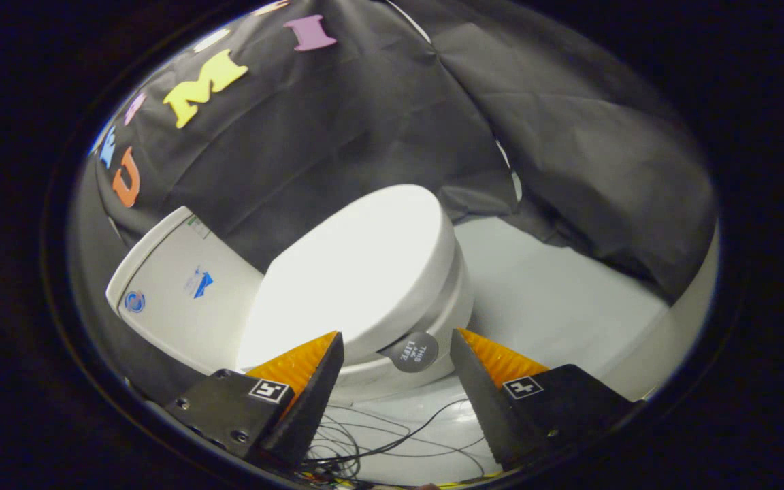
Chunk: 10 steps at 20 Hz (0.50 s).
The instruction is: Open the toilet lid.
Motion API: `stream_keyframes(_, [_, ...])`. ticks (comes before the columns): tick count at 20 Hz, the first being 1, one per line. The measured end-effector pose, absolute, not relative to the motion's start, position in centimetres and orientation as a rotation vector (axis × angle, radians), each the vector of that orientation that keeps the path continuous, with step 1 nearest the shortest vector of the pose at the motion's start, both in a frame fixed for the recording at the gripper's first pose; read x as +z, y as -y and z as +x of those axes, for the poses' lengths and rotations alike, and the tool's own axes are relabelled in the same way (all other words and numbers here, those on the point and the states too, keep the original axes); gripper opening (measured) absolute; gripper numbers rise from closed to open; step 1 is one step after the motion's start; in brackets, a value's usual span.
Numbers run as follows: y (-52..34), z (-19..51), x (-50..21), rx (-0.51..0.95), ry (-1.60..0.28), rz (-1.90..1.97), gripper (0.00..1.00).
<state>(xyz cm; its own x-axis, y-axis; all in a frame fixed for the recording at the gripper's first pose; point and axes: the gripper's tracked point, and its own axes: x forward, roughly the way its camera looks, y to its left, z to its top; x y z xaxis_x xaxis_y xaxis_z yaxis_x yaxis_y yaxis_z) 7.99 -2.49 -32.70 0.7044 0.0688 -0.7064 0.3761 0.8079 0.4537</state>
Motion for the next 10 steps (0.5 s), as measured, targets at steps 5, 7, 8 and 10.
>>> stream_keyframes(5, [2.7,8.1,-35.7,-0.216,-0.877,0.804,0.96])
stream_keyframes(7, [2.5,7.9,-36.7,-0.221,-0.907,0.864,0.91])
stream_keyframes(8, [2.4,7.9,-37.2,-0.224,-0.922,0.891,0.89])
stream_keyframes(10, [2.2,7.9,-37.6,-0.225,-0.938,0.941,0.83])
